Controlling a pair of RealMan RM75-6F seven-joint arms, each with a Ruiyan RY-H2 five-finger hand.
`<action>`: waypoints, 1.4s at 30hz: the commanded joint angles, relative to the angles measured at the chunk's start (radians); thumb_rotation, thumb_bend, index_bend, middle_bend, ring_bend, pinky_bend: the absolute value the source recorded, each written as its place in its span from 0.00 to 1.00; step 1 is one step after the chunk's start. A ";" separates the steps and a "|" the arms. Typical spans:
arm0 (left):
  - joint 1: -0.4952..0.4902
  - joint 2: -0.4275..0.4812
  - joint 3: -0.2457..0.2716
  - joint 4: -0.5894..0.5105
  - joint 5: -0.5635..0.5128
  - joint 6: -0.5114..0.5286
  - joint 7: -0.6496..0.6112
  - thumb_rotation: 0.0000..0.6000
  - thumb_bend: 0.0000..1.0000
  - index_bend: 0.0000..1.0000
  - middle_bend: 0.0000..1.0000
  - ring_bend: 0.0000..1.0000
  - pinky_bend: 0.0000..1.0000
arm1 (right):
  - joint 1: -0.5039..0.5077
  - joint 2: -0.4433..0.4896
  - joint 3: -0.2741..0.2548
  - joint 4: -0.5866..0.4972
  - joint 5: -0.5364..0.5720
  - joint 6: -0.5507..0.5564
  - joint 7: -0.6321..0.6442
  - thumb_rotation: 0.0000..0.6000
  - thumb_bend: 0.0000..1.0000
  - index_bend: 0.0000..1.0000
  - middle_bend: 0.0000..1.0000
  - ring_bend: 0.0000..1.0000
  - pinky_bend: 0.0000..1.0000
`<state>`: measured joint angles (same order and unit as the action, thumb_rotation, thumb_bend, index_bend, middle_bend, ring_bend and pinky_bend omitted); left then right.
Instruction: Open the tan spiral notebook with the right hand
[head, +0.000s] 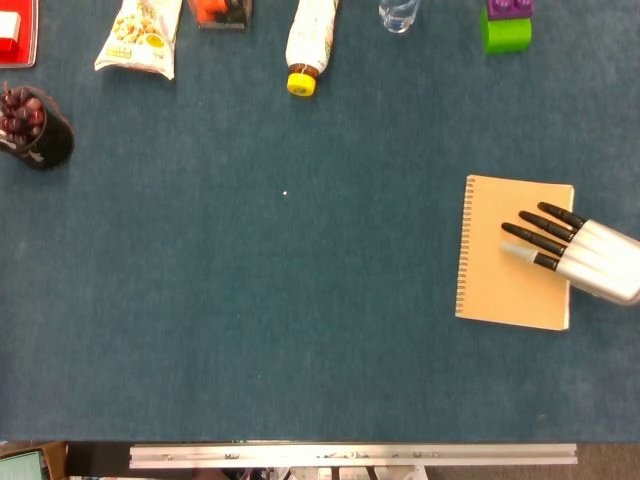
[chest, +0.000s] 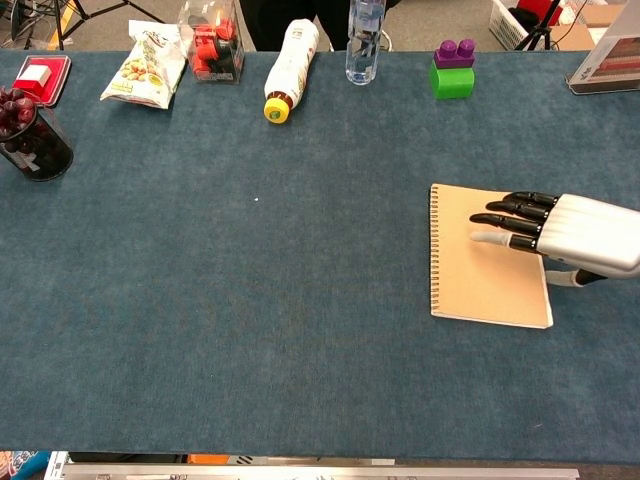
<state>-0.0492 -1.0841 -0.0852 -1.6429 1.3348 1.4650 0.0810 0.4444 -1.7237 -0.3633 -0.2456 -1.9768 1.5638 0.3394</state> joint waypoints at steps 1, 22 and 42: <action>0.000 0.000 0.000 0.000 0.001 0.001 0.000 1.00 0.22 0.47 0.42 0.42 0.52 | 0.001 -0.004 0.002 0.001 0.002 0.003 0.004 1.00 0.31 0.00 0.05 0.00 0.13; 0.001 0.000 0.000 0.000 0.001 0.002 0.000 1.00 0.22 0.47 0.42 0.42 0.52 | 0.002 -0.029 0.021 0.003 0.027 0.001 0.032 1.00 0.46 0.11 0.07 0.00 0.13; 0.000 0.000 0.001 -0.001 0.002 0.000 0.001 1.00 0.22 0.47 0.42 0.42 0.52 | -0.001 -0.042 0.030 0.002 0.039 0.011 0.053 1.00 0.49 0.41 0.10 0.00 0.13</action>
<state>-0.0495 -1.0842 -0.0847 -1.6436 1.3368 1.4655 0.0828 0.4440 -1.7656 -0.3332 -0.2433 -1.9383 1.5742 0.3920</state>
